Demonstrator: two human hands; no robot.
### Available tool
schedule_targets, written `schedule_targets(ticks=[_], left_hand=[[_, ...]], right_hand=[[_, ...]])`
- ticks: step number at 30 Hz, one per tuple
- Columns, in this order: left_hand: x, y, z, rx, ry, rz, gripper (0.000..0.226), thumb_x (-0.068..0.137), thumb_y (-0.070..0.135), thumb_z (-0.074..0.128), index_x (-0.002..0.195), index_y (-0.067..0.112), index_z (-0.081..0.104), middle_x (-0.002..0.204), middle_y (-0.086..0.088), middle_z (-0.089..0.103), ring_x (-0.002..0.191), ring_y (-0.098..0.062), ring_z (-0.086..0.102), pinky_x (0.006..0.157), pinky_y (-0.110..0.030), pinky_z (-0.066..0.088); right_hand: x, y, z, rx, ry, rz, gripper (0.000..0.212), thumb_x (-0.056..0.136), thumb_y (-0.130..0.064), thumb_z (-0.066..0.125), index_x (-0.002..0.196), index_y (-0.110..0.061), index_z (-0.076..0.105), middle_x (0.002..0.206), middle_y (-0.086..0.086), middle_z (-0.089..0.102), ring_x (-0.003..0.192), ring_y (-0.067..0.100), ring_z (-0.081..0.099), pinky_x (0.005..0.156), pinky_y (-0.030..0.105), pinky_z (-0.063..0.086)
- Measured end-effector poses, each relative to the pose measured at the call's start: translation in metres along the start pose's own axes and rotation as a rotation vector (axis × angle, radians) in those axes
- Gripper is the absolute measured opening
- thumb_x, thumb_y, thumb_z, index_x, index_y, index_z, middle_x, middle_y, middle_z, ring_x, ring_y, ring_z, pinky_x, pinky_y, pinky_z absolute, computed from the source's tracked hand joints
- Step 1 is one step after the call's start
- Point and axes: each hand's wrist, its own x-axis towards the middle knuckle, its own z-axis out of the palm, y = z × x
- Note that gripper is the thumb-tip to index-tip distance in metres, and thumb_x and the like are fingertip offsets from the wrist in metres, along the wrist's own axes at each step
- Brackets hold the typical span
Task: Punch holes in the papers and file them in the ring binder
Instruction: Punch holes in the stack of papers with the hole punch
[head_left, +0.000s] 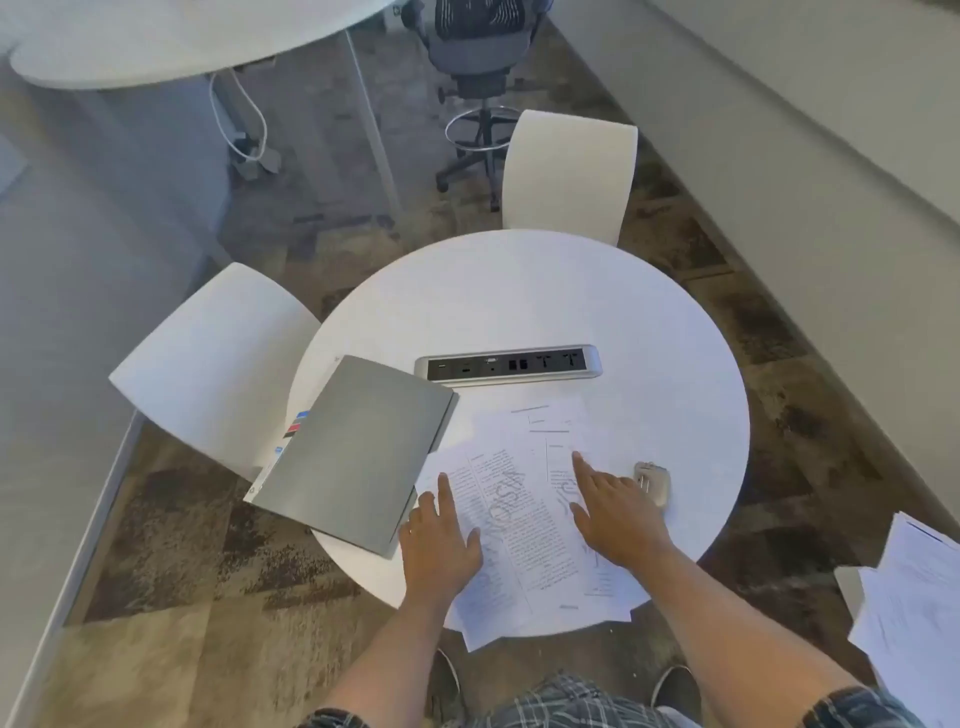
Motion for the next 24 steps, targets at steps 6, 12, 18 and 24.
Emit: schedule_targets(ticks=[6,12,18,24], left_hand=[[-0.019,0.006,0.022,-0.032,-0.163,-0.231,0.107,0.087,0.072,0.052,0.163,0.014,0.002,0.158,-0.014,0.032,0.141,-0.034,0.041,0.109,-0.050,0.040],[-0.033,0.019,0.036,-0.119,-0.315,-0.294,0.107,0.081,0.072,0.063,0.158,0.011,0.019,0.154,-0.012,0.033,0.142,-0.032,0.038,0.108,-0.048,0.043],[-0.039,0.021,0.043,0.023,-0.315,-0.189,0.102,0.084,0.064,0.066,0.158,0.012,0.019,0.153,-0.011,0.027,0.139,-0.029,0.036,0.103,-0.040,0.048],[-0.042,0.020,0.051,0.033,-0.320,-0.139,0.102,0.083,0.057,0.071,0.160,0.015,0.020,0.153,-0.008,0.029,0.138,-0.027,0.036,0.101,-0.034,0.050]], right_hand=[[0.006,-0.012,0.010,0.180,-0.224,0.413,0.054,0.099,-0.041,0.044,0.143,-0.011,0.041,0.124,0.006,0.066,0.108,0.027,0.066,0.062,0.030,0.041],[-0.009,-0.015,0.019,0.317,-0.265,0.551,0.026,0.090,-0.030,0.058,0.105,-0.013,0.047,0.107,0.005,0.065,0.092,0.026,0.066,0.057,0.029,0.040],[-0.008,-0.022,0.025,0.399,-0.279,0.618,0.075,0.093,-0.026,0.061,0.151,0.001,0.022,0.143,0.022,0.046,0.122,0.035,0.058,0.079,0.036,0.052],[-0.006,-0.010,0.029,0.631,-0.202,0.750,0.048,0.084,-0.023,0.072,0.118,-0.005,0.044,0.116,0.016,0.060,0.097,0.031,0.063,0.066,0.036,0.050]])
